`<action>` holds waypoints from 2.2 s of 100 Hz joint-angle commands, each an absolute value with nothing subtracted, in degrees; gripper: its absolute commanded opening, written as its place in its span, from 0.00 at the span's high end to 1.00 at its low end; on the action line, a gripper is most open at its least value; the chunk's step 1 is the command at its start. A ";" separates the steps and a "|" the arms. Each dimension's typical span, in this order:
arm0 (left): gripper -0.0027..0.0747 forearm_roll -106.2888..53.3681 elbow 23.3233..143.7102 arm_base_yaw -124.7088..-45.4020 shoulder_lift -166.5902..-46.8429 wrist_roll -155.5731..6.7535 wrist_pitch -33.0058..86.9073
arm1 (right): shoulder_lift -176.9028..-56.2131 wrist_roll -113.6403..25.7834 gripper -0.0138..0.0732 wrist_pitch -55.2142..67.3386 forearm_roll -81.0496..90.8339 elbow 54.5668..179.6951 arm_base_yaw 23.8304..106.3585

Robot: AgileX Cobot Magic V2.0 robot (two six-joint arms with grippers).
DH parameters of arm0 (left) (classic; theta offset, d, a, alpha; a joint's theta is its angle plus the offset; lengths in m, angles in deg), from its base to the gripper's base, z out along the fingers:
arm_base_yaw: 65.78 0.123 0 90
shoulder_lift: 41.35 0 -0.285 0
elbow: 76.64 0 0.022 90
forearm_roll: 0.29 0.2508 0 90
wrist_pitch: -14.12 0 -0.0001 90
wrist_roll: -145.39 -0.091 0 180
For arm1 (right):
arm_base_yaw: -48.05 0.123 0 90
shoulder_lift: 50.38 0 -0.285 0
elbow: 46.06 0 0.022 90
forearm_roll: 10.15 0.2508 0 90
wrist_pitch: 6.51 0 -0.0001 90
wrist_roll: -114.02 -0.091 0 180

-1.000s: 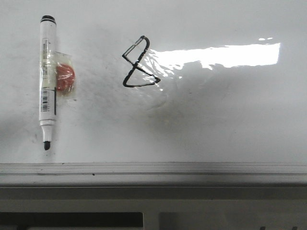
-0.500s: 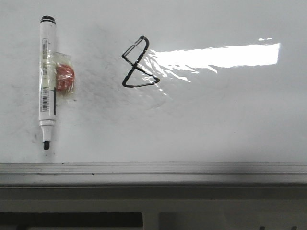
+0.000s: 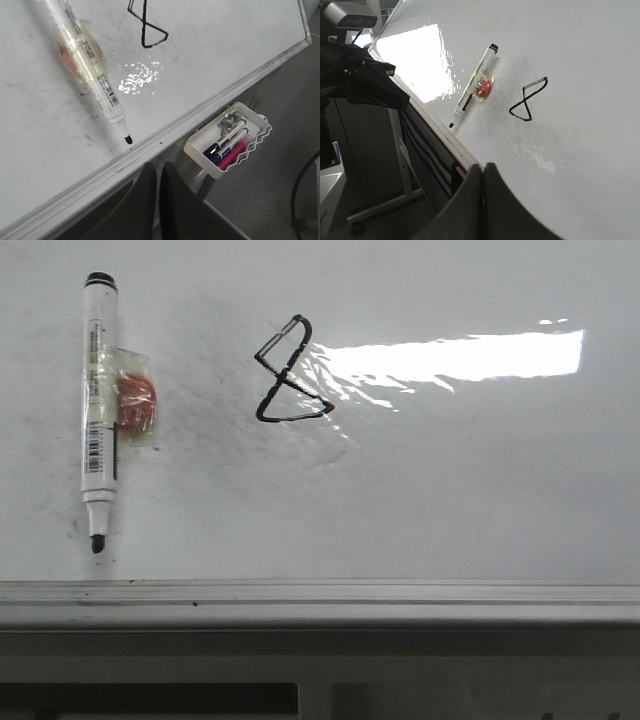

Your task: Write number 8 on whiteboard

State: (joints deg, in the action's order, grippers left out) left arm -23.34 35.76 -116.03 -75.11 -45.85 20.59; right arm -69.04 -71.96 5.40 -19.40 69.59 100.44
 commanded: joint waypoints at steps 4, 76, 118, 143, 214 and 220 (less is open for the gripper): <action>0.99 -26.86 36.79 -116.00 -75.01 -45.57 17.12 | -68.91 -71.82 0.92 1.93 -20.38 70.70 100.34; 0.99 -29.81 36.79 -116.00 -75.12 -45.57 17.12 | -68.91 -71.82 0.92 1.93 -20.38 70.70 100.34; 0.99 -12.71 32.92 -112.90 -75.01 -44.00 13.48 | -68.91 -71.82 0.92 1.93 -20.38 70.70 100.34; 0.99 -9.54 28.60 -101.64 -71.18 -41.99 5.21 | -68.91 -71.82 0.92 1.93 -20.38 70.70 100.34; 0.99 -8.73 24.28 -62.97 -47.26 -41.99 16.94 | -68.91 -71.82 0.92 1.93 -20.38 70.70 100.34; 0.99 -8.63 24.28 -62.86 -47.26 -41.99 19.23 | -68.91 -71.82 0.92 1.93 -20.38 70.70 100.34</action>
